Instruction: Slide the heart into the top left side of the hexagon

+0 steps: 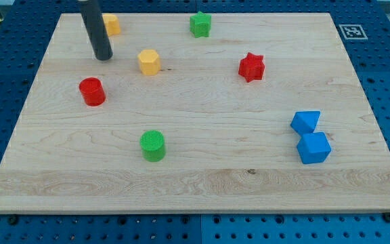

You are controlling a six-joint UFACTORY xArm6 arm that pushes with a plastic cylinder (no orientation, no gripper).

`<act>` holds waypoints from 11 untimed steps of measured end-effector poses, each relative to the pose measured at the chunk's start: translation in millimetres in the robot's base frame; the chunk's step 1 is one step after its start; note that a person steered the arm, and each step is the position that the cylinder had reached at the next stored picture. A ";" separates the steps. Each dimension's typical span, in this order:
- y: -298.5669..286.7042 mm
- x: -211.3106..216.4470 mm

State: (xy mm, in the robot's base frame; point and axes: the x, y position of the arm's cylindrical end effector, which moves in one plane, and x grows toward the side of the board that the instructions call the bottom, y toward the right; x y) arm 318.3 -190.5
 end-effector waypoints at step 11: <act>42.1 -53.8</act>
